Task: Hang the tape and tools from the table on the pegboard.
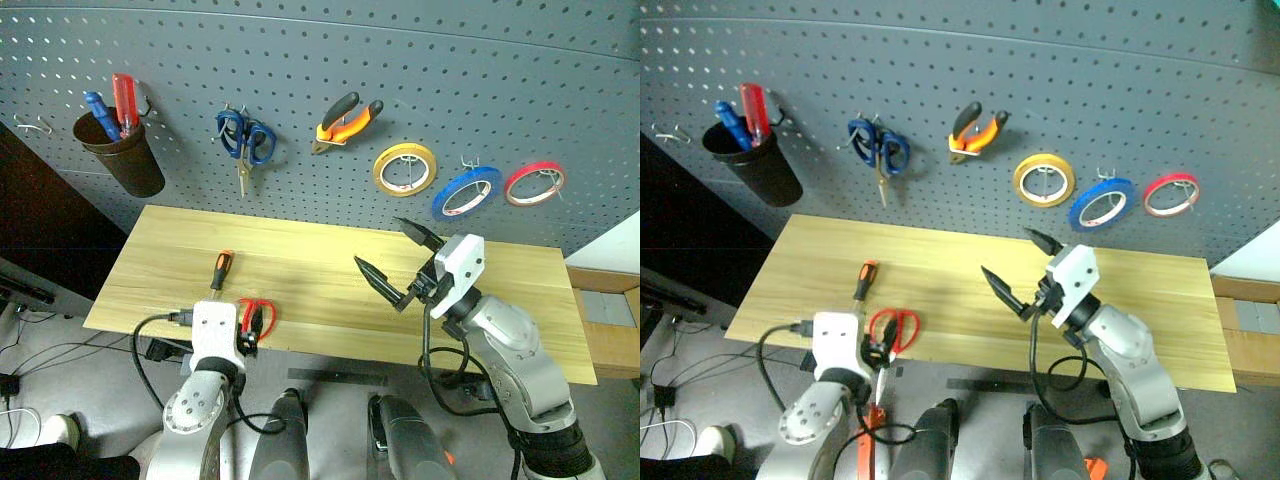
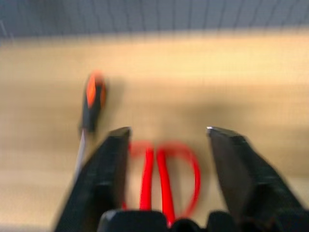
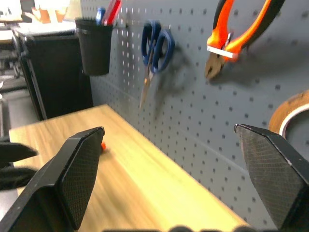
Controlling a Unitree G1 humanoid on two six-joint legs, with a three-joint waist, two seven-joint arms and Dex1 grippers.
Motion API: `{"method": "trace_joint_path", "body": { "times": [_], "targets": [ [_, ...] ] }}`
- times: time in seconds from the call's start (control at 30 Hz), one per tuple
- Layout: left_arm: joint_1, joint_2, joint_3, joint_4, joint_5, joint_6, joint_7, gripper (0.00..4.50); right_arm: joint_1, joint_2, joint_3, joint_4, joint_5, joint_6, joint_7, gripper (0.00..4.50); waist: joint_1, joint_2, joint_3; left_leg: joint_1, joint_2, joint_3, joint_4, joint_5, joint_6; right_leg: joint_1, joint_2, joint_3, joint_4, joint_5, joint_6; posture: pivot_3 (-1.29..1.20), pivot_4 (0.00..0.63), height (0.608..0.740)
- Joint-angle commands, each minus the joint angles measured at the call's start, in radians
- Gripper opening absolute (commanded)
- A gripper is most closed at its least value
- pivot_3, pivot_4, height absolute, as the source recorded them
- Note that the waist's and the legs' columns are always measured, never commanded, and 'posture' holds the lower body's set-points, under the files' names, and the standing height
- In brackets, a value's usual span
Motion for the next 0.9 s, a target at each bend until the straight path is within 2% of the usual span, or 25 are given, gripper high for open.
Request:
{"method": "trace_joint_path", "body": {
  "times": [0.03, 0.07, 0.5, 0.9],
  "targets": [
    [0.026, 0.012, 0.011, -0.078, -0.026, 0.067, -0.014, 4.27, 0.015, -0.008, 0.005, -0.068, 0.012, 0.004, 0.008, 4.5, 0.0, 0.0, 0.0, 0.0, 0.0, 0.0, 0.0, 0.0, 0.0, 0.0, 0.0, 0.0, 0.0, 0.0, 0.0, 0.13, 0.293, 0.74],
    [0.03, 0.014, 0.011, -0.082, -0.029, 0.08, -0.014, 4.45, 0.017, -0.008, 0.005, -0.07, 0.012, 0.005, 0.009, 4.5, 0.0, 0.0, 0.0, 0.0, 0.0, 0.0, 0.0, 0.0, 0.0, 0.0, 0.0, 0.0, 0.0, 0.0, 0.0, 0.13, 0.293, 0.74],
    [0.129, 0.046, 0.026, -0.129, -0.058, 0.252, -0.02, 4.45, 0.03, -0.009, 0.005, -0.078, 0.007, 0.016, 0.008, 4.5, 0.0, 0.0, 0.0, 0.0, 0.0, 0.0, 0.0, 0.0, 0.0, 0.0, 0.0, 0.001, -0.001, -0.001, 0.001, 0.13, 0.305, 0.74],
    [0.123, 0.126, 0.052, -0.049, -0.062, 0.288, -0.047, 4.45, 0.039, -0.007, 0.012, -0.089, 0.015, 0.031, 0.009, 4.5, 0.0, 0.0, 0.0, 0.0, 0.0, 0.0, -0.001, 0.0, 0.0, 0.0, 0.0, 0.001, -0.001, -0.001, 0.001, 0.14, 0.313, 0.74]
  ]
}}
